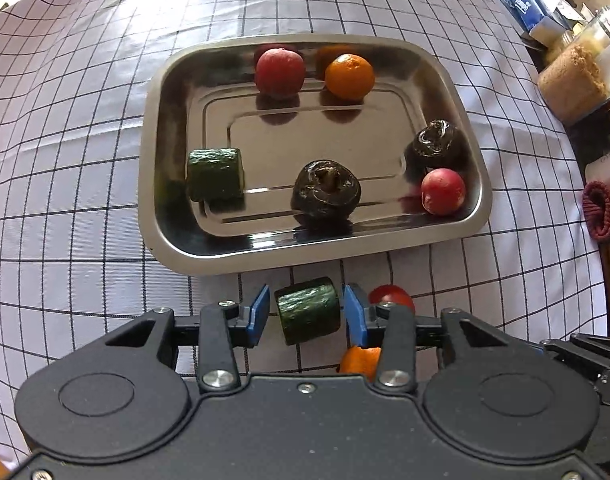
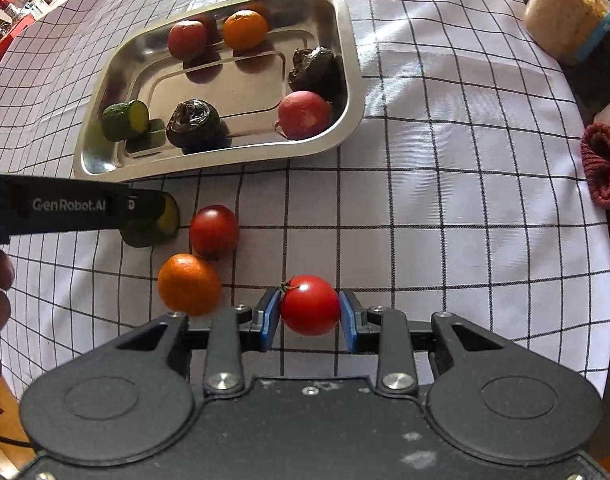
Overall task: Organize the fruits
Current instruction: 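Grasp a red tomato with the right gripper while the left grasps the second cucumber piece, then carry the cucumber piece and tomato over the tray and open both grippers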
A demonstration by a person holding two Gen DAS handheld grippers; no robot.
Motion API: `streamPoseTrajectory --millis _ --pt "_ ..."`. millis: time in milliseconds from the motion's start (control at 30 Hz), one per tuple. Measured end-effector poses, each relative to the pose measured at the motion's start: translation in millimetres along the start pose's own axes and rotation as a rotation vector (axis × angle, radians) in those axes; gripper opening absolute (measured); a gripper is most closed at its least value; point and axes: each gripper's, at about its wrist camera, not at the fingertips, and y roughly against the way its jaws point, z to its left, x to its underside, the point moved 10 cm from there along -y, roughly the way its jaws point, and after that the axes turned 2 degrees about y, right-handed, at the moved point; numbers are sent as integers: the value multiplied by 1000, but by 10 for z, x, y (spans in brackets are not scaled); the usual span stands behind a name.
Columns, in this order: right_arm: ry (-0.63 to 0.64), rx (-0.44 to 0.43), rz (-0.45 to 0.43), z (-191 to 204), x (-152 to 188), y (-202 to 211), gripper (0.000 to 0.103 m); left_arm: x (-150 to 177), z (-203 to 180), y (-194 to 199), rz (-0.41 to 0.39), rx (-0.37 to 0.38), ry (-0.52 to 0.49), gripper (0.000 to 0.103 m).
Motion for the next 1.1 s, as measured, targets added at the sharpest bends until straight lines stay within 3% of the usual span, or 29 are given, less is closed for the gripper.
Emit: streamPoseTrajectory --millis 333,500,800,1100 --pt "17 -1 10 28 -1 -49 33 23 5 -195 44 -24 7 51" --pt "32 -3 6 41 7 -33 33 50 19 -250 63 -2 41 47" --pt "67 -12 -13 100 76 55 33 189 231 -21 44 -37 109 46" --pt "156 -39 -2 283 226 92 33 581 477 237 59 -64 187 46"
